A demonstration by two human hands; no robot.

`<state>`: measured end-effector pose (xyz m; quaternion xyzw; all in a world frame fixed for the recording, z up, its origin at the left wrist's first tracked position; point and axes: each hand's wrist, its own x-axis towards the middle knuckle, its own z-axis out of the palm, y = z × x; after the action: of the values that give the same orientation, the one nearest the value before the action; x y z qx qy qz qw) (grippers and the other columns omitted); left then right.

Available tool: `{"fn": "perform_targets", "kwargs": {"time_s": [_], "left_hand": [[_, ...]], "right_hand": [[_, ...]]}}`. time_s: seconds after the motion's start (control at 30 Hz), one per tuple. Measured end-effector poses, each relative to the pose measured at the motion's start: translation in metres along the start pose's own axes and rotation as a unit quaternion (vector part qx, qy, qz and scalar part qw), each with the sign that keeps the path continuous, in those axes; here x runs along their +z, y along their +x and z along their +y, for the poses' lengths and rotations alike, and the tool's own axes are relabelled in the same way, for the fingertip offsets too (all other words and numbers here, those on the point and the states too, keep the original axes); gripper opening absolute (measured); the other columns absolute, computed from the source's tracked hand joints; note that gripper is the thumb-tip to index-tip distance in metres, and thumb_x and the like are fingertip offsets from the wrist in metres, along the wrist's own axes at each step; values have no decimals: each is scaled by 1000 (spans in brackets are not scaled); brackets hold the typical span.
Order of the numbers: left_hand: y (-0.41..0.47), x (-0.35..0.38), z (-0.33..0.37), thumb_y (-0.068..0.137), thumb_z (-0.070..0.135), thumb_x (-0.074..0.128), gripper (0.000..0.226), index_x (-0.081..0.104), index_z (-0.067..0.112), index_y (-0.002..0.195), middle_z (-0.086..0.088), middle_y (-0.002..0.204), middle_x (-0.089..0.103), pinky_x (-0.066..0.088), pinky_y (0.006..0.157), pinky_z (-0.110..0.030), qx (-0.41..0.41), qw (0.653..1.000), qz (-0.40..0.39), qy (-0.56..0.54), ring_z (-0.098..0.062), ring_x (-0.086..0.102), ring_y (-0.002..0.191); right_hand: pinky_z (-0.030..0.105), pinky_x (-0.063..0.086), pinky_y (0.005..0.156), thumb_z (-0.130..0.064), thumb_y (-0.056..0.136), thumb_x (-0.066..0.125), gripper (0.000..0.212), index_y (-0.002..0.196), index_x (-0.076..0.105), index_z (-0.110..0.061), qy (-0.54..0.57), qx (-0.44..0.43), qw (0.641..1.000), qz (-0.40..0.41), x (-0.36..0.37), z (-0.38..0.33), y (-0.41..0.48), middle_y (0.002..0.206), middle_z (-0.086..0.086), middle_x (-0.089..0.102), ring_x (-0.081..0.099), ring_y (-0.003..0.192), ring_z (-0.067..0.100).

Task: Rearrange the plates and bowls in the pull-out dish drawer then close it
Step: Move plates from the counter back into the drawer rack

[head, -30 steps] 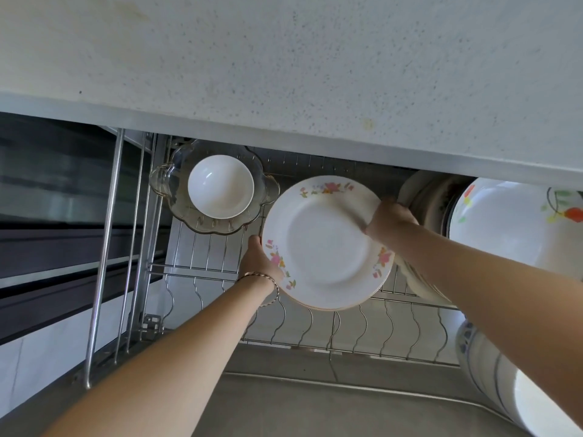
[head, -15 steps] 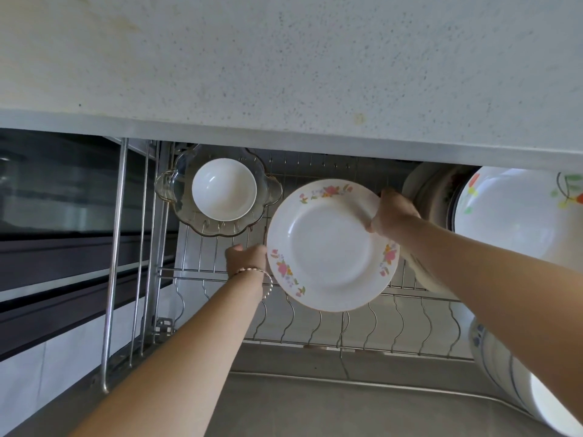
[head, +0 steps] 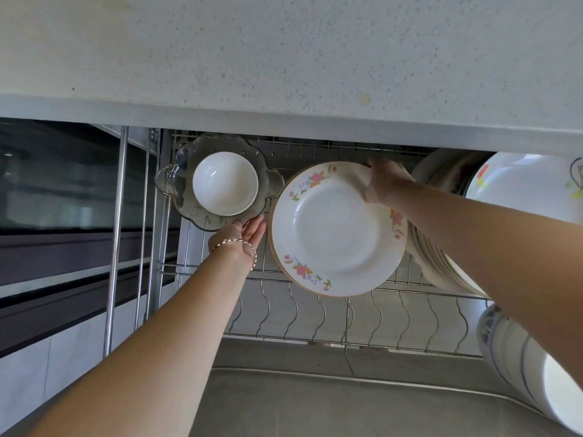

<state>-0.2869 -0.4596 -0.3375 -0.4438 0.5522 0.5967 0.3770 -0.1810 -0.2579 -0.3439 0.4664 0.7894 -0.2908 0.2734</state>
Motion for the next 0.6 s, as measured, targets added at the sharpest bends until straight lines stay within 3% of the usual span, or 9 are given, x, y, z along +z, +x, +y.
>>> {"fn": "perform_targets", "kwargs": {"time_s": [0.1,0.17,0.23,0.33,0.4,0.53,0.6], "left_hand": [[-2,1,-2,100,0,27,33,46,1,74,-16,77,56,45,104,-42,6,999,8,-33,-32,57,120],[-2,3,-4,99,-2,27,33,45,2,72,-17,76,55,44,105,-43,10,998,10,-62,-34,59,116],[-3,7,-7,99,-3,28,32,45,1,72,-20,70,58,44,105,-42,13,996,7,-86,-34,64,100],[-6,16,-14,98,-4,31,31,48,-2,72,-18,41,62,50,98,-40,11,989,0,-144,-27,65,71],[-6,26,-18,97,-1,37,31,51,-4,70,-16,36,61,53,95,-39,2,979,1,-206,-26,63,64],[-2,39,-20,98,7,40,32,56,-8,74,-19,49,64,51,98,-35,-20,963,-13,-269,-27,65,85],[-2,39,-21,99,11,38,28,57,-9,92,-19,68,66,50,99,-32,-31,958,-30,-284,-26,64,107]], "right_hand": [[39,47,95,-5,79,67,70,142,36,-14,1,-2,1000,-24,-6,4,-2,133,16,52,51,122,34],[38,49,89,-8,77,71,81,146,29,-15,13,0,999,-37,-9,7,-6,135,16,51,52,120,35],[35,49,78,-9,77,72,83,146,28,-15,14,-1,999,-40,-10,10,-11,135,16,51,55,117,35],[28,47,59,-8,78,69,78,145,29,-15,17,-4,999,-46,-7,16,-15,132,17,53,59,111,36],[27,46,61,-9,80,68,80,147,24,-17,28,-2,998,-50,-4,19,-17,134,16,50,58,113,36],[35,49,87,-11,82,65,83,149,17,-17,36,4,998,-52,1,21,-17,138,15,47,52,120,34],[32,47,85,-12,83,64,81,149,16,-16,41,6,998,-51,2,23,-17,137,16,47,52,120,34]]}}
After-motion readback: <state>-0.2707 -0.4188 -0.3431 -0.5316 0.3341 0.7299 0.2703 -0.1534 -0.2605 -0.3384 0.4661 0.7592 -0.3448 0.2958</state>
